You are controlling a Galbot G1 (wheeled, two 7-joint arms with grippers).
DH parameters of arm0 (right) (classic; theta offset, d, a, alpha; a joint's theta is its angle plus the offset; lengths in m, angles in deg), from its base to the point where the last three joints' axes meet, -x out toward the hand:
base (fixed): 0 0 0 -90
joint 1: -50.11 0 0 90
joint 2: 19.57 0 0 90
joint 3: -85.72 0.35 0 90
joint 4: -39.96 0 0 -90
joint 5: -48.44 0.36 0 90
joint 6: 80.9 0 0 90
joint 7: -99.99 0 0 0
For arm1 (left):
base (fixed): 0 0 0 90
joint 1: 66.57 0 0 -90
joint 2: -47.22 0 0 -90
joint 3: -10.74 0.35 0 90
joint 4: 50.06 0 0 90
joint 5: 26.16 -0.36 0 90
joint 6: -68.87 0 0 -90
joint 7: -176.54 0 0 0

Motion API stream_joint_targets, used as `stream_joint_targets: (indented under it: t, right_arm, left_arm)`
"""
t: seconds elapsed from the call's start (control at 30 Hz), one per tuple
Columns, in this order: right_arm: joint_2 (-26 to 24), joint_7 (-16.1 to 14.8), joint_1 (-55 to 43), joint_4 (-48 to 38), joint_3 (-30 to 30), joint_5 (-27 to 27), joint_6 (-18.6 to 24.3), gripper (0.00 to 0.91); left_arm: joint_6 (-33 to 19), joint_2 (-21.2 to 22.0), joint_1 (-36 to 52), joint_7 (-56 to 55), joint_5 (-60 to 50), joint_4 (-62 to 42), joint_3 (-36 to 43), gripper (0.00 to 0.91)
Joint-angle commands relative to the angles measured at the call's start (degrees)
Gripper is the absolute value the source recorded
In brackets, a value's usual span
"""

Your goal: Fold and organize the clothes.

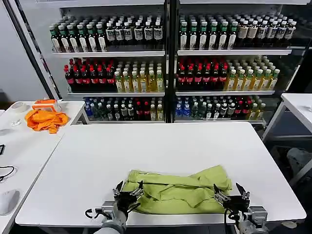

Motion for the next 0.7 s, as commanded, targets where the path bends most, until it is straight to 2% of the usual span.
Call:
stream_joint_targets:
  t: [0.03, 0.07, 0.1, 0.13, 0.17, 0.2, 0.37, 0.7]
  right_arm:
    - [0.3, 0.1, 0.3, 0.2, 0.0, -0.2, 0.1, 0.907]
    - [0.4, 0.1, 0.2, 0.2, -0.1, -0.2, 0.0, 0.907]
    - [0.4, 0.2, 0.1, 0.1, -0.1, -0.2, 0.0, 0.907]
    - [0.4, 0.2, 0.1, 0.1, -0.2, -0.3, 0.0, 0.907]
    - [0.5, 0.3, 0.0, 0.0, -0.3, -0.3, 0.0, 0.907]
    - [0.5, 0.4, -0.1, -0.1, -0.3, -0.3, 0.0, 0.907]
    - [0.9, 1.0, -0.4, -0.1, -0.4, 0.4, -0.5, 0.907]
    - [1.2, 1.6, -0.2, -0.3, 0.2, 0.5, -0.4, 0.907]
  left_arm:
    - [0.8, 2.2, 0.9, -1.4, -1.5, -3.5, 0.3, 0.907]
    - [0.8, 1.9, 1.5, -1.4, -2.2, -4.1, 0.3, 0.796]
    - [0.9, 1.8, 1.8, -1.4, -2.0, -4.2, 0.2, 0.504]
    - [0.9, 1.7, 1.9, -1.3, -1.8, -4.2, 0.2, 0.262]
    - [0.9, 1.4, 1.9, -1.2, -1.7, -4.2, 0.3, 0.262]
    - [0.9, 1.2, 1.8, -1.0, -1.4, -4.1, 0.3, 0.121]
    - [0.9, 0.4, 1.2, 0.0, 0.2, -4.1, 0.5, 0.020]
    - [0.8, 0.0, 0.9, 1.8, 4.5, -3.4, 0.3, 0.020]
